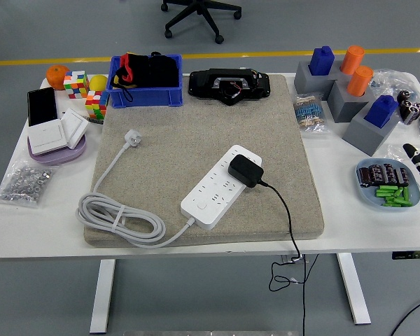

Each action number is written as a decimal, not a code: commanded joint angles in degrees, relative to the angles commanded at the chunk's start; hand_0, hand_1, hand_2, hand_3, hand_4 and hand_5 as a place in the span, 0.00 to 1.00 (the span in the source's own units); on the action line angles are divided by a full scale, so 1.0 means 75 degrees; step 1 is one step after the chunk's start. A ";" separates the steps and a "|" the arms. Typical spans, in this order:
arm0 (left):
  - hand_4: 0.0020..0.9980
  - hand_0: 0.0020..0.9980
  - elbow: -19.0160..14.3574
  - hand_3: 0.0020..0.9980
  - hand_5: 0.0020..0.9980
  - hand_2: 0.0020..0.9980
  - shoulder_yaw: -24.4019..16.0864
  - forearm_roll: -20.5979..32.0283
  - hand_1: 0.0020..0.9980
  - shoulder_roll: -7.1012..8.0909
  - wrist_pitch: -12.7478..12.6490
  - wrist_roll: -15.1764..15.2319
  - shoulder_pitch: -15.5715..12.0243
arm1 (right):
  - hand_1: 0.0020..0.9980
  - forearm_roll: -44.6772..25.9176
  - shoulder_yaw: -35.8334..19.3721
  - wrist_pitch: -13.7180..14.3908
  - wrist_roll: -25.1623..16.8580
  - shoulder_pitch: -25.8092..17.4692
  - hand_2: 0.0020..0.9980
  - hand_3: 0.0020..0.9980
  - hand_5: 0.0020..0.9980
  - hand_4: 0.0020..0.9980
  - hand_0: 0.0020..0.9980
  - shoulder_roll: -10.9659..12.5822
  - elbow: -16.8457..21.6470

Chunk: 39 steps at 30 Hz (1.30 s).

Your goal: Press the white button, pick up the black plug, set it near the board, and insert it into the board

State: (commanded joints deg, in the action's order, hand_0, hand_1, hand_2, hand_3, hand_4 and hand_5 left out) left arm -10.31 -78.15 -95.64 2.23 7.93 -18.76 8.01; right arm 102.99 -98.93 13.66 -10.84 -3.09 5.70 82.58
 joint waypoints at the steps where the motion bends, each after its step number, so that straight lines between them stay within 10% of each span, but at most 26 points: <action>1: 0.56 0.70 0.0000 0.65 0.19 0.65 -0.0009 -0.0002 0.67 -0.0004 0.0000 -0.0003 -0.0014 | 0.76 -0.0006 -0.0009 0.0000 0.0004 -0.0029 0.76 0.78 0.48 0.97 0.85 -0.0009 0.0039; 39: 0.56 0.70 0.0000 0.65 0.19 0.65 -0.0118 -0.0093 0.67 0.0013 0.0022 -0.0047 -0.0148 | 0.73 0.0073 -0.0273 -0.0377 0.0016 -0.0277 0.75 0.76 0.44 0.92 0.82 -0.0298 0.0335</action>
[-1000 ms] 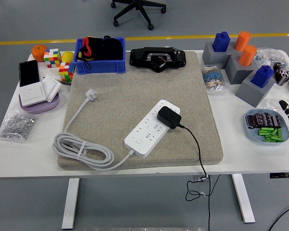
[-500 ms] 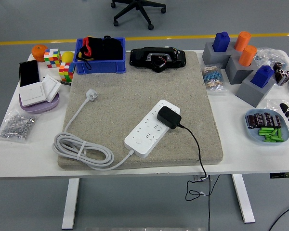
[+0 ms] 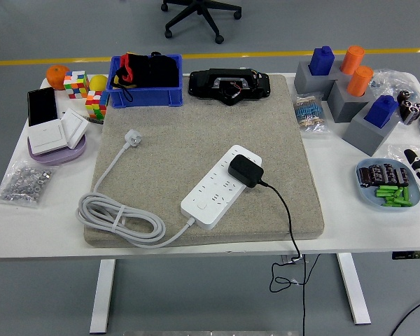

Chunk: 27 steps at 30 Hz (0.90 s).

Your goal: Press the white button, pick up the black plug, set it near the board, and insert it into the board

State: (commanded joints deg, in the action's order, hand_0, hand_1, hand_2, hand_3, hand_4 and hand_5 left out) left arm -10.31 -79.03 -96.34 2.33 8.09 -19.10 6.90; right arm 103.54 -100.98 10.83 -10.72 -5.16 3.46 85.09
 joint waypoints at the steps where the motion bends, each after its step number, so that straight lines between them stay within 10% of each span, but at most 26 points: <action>1: 0.56 0.70 0.0000 0.65 0.19 0.65 0.0014 0.0018 0.67 -0.0001 0.0006 0.0002 0.0009 | 0.73 -0.0008 -0.0008 0.0007 -0.0014 0.0002 0.75 0.76 0.44 0.92 0.82 -0.0006 0.0002; 27: 0.56 0.70 0.0000 0.65 0.19 0.65 0.0096 0.0044 0.67 -0.0002 -0.0029 0.0018 0.0223 | 0.72 0.0083 -0.0163 -0.0100 0.0144 0.0166 0.76 0.73 0.42 0.91 0.81 0.0016 0.0004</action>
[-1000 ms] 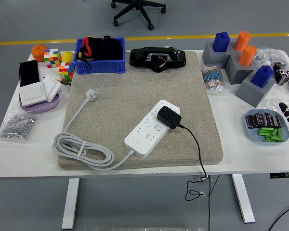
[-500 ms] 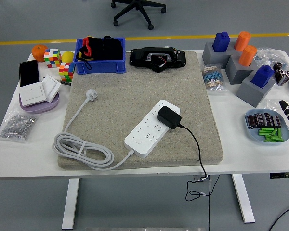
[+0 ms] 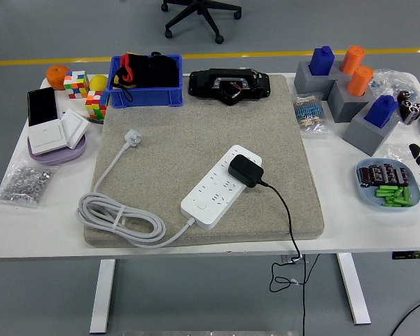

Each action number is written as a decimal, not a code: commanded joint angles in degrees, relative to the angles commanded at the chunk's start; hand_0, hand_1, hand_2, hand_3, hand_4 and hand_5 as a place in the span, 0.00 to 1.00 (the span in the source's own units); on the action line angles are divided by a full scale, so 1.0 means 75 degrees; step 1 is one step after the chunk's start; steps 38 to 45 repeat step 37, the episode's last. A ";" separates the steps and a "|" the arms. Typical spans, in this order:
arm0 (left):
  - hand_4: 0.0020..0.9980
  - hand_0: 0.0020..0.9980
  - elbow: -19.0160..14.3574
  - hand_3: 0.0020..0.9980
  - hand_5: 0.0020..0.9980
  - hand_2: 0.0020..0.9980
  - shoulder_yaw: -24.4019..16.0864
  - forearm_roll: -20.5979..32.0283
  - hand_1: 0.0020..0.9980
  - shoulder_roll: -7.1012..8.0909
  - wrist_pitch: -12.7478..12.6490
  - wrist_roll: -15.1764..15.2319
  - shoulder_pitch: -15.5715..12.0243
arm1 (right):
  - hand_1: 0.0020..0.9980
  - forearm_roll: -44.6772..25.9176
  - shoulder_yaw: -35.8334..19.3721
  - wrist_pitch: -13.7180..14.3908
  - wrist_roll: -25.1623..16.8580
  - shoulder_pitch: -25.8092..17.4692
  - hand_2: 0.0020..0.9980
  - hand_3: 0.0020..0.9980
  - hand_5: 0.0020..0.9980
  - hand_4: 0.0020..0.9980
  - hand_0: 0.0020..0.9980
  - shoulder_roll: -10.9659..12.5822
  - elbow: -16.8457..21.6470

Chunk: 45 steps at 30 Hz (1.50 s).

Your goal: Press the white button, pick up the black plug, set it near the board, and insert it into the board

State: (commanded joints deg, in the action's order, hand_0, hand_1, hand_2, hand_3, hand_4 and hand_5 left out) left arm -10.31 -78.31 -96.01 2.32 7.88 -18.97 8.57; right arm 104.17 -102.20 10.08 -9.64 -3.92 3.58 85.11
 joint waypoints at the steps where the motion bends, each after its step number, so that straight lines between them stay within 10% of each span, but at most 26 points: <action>1: 0.56 0.70 0.0000 0.65 0.19 0.65 0.0003 0.0007 0.67 -0.0001 -0.0001 -0.0001 -0.0003 | 0.72 0.0010 -0.0021 -0.0018 0.0009 0.0011 0.76 0.73 0.40 0.90 0.81 -0.0013 -0.0002; 45: 0.56 0.70 0.0000 0.65 0.19 0.65 -0.0006 -0.0037 0.67 0.0072 0.0004 -0.0022 0.0051 | 0.72 0.0081 -0.0044 -0.0066 0.0044 0.0198 0.76 0.70 0.38 0.88 0.80 -0.0073 -0.0057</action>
